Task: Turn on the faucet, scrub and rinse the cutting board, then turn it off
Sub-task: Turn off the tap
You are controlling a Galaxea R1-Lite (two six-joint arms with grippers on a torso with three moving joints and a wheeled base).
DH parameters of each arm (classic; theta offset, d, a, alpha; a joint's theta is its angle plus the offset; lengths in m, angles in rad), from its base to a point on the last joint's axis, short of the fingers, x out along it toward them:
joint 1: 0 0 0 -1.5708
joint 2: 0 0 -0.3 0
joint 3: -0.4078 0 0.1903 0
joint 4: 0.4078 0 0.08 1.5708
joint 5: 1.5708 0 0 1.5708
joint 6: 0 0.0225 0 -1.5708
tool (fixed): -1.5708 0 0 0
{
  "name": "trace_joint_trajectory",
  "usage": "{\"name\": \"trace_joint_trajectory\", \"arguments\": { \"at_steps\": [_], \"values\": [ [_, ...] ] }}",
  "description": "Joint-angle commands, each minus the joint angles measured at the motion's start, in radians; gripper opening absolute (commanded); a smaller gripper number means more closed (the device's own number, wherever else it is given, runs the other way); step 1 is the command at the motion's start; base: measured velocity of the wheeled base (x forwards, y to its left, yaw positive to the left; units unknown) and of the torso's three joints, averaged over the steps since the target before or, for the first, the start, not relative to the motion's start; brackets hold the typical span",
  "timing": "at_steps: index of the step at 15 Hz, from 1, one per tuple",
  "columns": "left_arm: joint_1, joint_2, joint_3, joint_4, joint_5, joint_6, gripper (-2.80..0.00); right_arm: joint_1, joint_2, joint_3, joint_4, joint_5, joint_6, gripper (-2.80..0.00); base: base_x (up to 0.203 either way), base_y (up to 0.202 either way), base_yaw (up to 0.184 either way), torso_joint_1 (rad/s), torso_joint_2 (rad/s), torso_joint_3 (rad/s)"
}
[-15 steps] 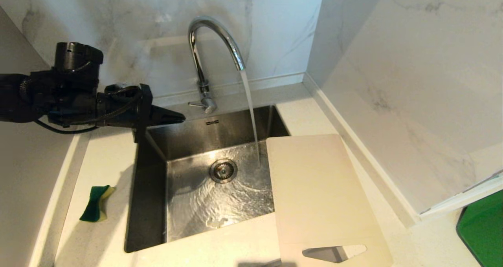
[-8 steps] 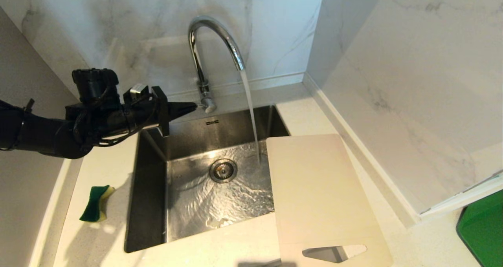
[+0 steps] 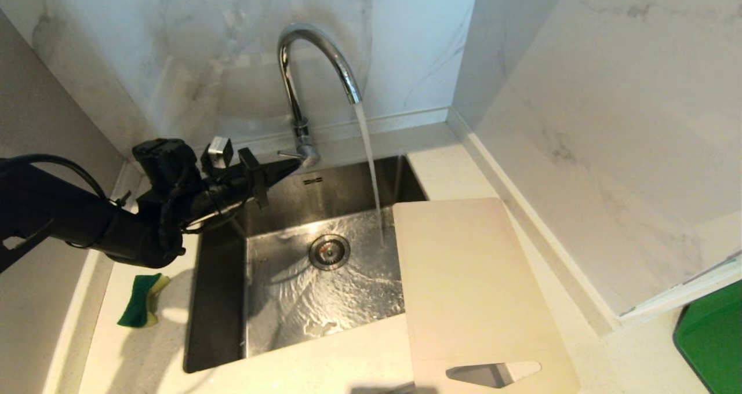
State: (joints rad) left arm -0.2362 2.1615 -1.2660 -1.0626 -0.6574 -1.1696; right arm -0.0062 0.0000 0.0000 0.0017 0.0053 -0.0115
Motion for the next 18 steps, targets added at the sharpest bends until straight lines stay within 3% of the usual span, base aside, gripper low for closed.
{"name": "trace_joint_trajectory", "arguments": {
  "at_steps": [1, 4, 18],
  "values": [
    [0.001, 0.07, -0.019, -0.007, -0.004, 0.023, -2.8, 0.0, 0.0, 0.0, 0.0, 0.001, -0.001, -2.8, 0.0, 0.0, 0.0, 0.0, 0.0, 0.0],
    [0.005, 0.103, -0.08, -0.005, -0.001, 0.047, -2.8, 0.0, 0.0, 0.0, 0.0, 0.001, 0.001, -2.8, 0.0, 0.0, 0.0, 0.0, 0.0, 0.0],
    [0.038, 0.287, -0.405, 0.062, 0.03, 0.033, -2.8, 0.0, 0.0, 0.0, 0.0, 0.001, -0.001, -2.8, 0.0, 0.0, 0.0, 0.0, 0.0, 0.0]
  ]
}}
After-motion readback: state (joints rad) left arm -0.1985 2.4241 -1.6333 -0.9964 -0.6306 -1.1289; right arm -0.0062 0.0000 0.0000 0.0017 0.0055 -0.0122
